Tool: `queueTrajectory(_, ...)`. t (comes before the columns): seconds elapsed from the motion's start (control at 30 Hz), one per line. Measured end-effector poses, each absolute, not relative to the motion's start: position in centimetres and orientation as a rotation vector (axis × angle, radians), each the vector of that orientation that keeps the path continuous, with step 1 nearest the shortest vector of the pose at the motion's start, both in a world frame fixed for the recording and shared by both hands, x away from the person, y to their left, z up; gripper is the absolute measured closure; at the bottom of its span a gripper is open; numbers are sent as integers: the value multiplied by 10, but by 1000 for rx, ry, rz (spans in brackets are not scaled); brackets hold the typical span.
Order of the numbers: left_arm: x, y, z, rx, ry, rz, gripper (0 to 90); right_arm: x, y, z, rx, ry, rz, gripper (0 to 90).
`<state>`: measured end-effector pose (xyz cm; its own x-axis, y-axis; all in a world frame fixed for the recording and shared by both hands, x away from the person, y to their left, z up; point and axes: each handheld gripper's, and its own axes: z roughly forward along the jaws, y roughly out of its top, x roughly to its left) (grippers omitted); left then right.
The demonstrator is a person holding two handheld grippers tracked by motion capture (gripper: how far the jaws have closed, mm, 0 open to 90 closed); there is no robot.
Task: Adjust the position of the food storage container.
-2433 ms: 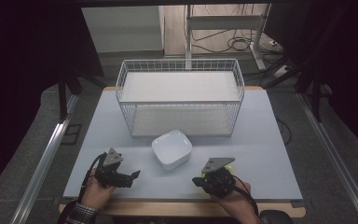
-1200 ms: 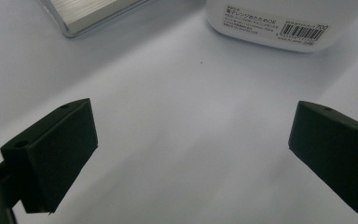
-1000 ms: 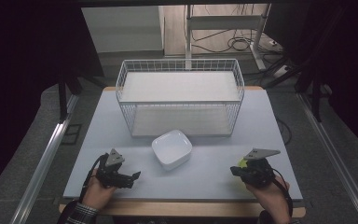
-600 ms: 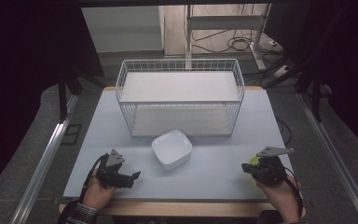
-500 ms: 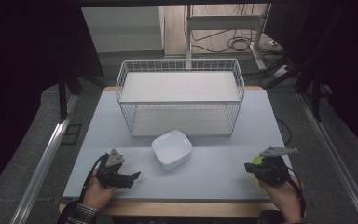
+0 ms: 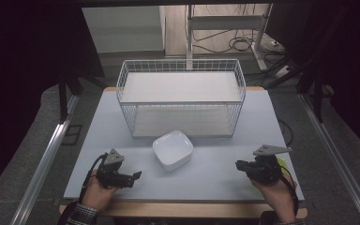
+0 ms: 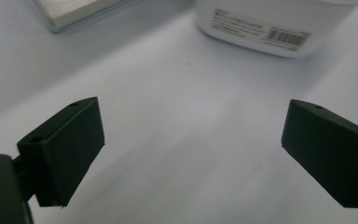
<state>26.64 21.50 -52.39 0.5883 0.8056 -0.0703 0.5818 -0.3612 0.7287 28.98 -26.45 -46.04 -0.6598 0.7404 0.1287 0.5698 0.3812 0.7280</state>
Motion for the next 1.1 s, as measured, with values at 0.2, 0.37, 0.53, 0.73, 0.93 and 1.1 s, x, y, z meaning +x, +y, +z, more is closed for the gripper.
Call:
queueTrajectory(0.2,266,209,-521,2100,1067,387,93,301,-236,-460,1093,2442,1173,899)
queueTrajectory(0.37,269,205,-517,2056,1050,358,256,316,-221,-463,1095,2451,1175,900)
queueTrajectory(0.53,276,198,-516,2043,1033,326,414,338,-199,-469,1093,2482,1182,900)
queueTrajectory(0.73,291,189,-518,2072,1026,296,665,363,-172,-479,998,2514,1172,899)
queueTrajectory(0.93,309,182,-520,2080,1045,286,897,385,-153,-492,1001,2508,1173,900)
queueTrajectory(1.1,321,174,-525,2073,1076,286,897,399,-136,-502,987,2536,1182,900)
